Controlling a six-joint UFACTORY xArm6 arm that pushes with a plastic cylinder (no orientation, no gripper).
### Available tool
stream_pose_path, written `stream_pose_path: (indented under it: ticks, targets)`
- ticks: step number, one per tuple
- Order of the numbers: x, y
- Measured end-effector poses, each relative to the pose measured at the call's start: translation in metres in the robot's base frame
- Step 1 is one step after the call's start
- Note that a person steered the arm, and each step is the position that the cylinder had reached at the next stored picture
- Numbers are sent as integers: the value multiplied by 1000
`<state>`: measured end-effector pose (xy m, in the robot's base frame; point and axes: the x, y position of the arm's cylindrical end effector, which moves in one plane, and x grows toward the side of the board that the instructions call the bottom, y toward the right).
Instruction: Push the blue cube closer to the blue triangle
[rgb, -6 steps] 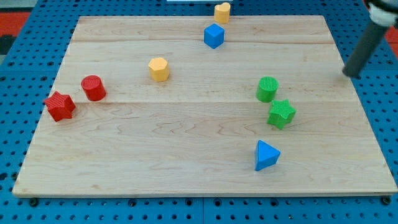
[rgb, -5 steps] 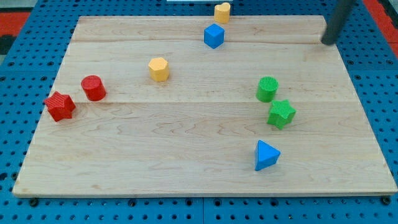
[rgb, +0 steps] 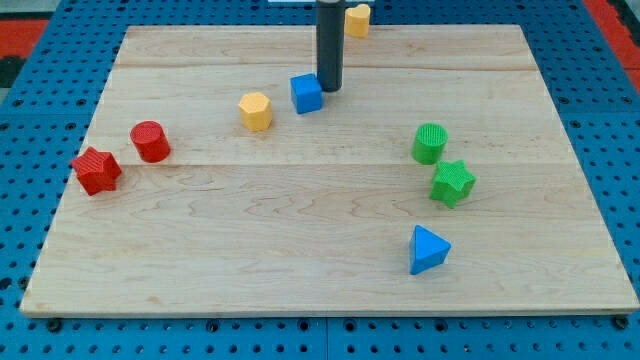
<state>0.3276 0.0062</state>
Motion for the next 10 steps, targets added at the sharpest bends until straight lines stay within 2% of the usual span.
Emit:
stream_pose_path:
  ticks: [1,3,4,5,6,7,8,9,10]
  targets:
    - [31,-1]
    - [-14,-9]
    - [-23,-52]
    - [-8,-84]
    - [23,-84]
    - [33,-54]
    - [-8,-87]
    - [4,-154]
    - [54,-125]
